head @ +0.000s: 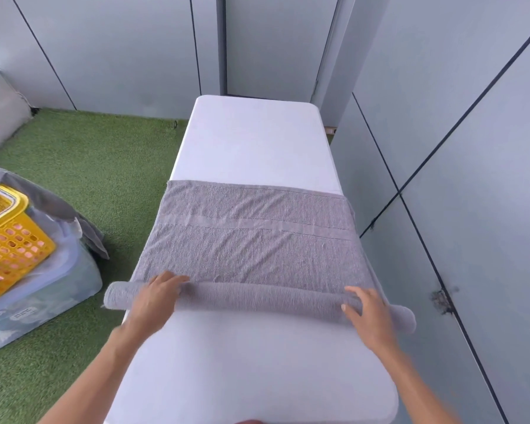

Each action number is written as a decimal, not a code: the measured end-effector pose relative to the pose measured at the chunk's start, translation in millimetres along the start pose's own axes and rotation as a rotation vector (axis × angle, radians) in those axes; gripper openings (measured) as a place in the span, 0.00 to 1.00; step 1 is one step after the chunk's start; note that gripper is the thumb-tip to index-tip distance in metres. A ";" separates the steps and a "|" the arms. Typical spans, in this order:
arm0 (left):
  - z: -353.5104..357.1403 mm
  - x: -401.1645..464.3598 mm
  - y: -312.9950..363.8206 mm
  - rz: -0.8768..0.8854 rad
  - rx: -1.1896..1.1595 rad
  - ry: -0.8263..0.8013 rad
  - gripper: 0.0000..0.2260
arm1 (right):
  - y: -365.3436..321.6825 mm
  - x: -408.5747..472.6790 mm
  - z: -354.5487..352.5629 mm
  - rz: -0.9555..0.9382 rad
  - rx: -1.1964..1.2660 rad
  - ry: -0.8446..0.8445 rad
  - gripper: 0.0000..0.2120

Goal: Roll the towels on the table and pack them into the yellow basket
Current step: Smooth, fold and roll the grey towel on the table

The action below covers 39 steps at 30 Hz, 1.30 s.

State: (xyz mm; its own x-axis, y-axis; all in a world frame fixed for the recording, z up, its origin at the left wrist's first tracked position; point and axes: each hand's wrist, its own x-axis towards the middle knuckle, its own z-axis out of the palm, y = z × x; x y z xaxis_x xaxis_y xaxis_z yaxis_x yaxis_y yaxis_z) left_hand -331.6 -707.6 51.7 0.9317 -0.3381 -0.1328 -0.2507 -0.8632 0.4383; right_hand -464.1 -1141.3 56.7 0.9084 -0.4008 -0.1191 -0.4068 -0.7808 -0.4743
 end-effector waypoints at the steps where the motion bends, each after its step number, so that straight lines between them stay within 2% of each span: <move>1: 7.3 -6.6 -1.5 0.057 0.040 0.106 0.15 | -4.2 -7.3 6.5 -0.040 -0.078 0.079 0.15; 3: 22.2 -20.3 -2.8 0.163 0.071 0.139 0.19 | -8.0 -24.8 20.3 -0.095 -0.275 0.100 0.20; 5: 33.6 -26.6 -6.7 0.228 0.110 0.114 0.23 | -3.1 -35.3 32.0 -0.126 -0.414 0.007 0.30; 7: 34.2 -22.6 -10.5 0.204 0.143 0.099 0.28 | 0.0 -34.2 36.6 -0.123 -0.465 -0.037 0.34; 9: 35.1 -16.6 -7.9 0.168 0.159 0.102 0.31 | -6.4 -26.1 31.6 -0.072 -0.436 -0.048 0.30; 12: 24.3 -7.4 3.1 0.107 0.186 0.079 0.23 | -17.9 -13.4 15.6 -0.056 -0.409 -0.128 0.22; 14: 12.0 2.0 4.7 0.052 0.203 -0.133 0.20 | -20.4 -3.9 2.1 -0.043 -0.377 -0.270 0.19; 16: -4.7 10.5 4.3 0.003 0.184 -0.414 0.20 | -21.1 5.1 -13.0 -0.012 -0.312 -0.461 0.17; 17: -10.2 12.5 4.4 -0.010 0.131 -0.494 0.20 | -20.3 8.8 -17.8 0.009 -0.246 -0.535 0.16; 18: -11.2 13.8 2.7 -0.021 0.080 -0.506 0.20 | -17.6 11.5 -19.2 0.029 -0.160 -0.561 0.15; 19: -10.8 14.0 1.4 -0.031 0.019 -0.431 0.19 | -16.2 12.3 -18.9 0.042 -0.069 -0.524 0.16; 22: 0.3 3.3 -3.5 0.007 -0.077 0.080 0.13 | -15.2 5.5 -5.0 -0.044 -0.002 -0.080 0.19; 23: 6.6 -2.0 -5.9 0.041 -0.058 0.169 0.12 | -17.8 0.3 -0.7 -0.067 -0.036 0.012 0.19; 24: 13.6 -8.1 -7.3 0.073 -0.028 0.186 0.15 | -20.5 -5.7 3.1 -0.078 -0.084 0.013 0.21; 26: 29.0 -18.5 -11.8 0.119 0.031 0.140 0.22 | -23.3 -17.0 12.0 -0.098 -0.228 -0.156 0.30; 28: 34.6 -17.8 -14.6 0.147 0.100 0.103 0.29 | -22.5 -19.9 19.0 -0.106 -0.362 -0.226 0.37; 30: 35.8 -9.6 -13.7 0.156 0.125 0.096 0.32 | -26.3 -15.7 18.5 -0.080 -0.372 -0.170 0.35; 32: 27.6 -1.3 -7.7 0.128 0.144 0.099 0.28 | -32.6 -9.1 15.2 -0.063 -0.386 -0.111 0.28; 35: 8.2 7.7 -0.4 0.076 0.159 -0.089 0.21 | -36.2 -3.7 7.8 -0.053 -0.441 -0.138 0.21; 37: -4.4 14.7 -0.9 0.007 0.161 -0.388 0.21 | -33.5 3.5 -2.0 -0.019 -0.446 -0.306 0.18; 39: -9.5 19.9 -6.3 -0.019 0.125 -0.568 0.22 | -28.2 13.5 -13.1 0.054 -0.387 -0.502 0.18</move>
State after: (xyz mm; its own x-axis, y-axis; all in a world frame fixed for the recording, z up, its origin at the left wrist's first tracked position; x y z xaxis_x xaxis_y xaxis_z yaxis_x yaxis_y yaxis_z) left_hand -308.9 -705.4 54.7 0.6581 -0.4408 -0.6104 -0.2971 -0.8970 0.3274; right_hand -441.6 -1131.0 79.9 0.7825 -0.2444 -0.5726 -0.3734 -0.9202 -0.1175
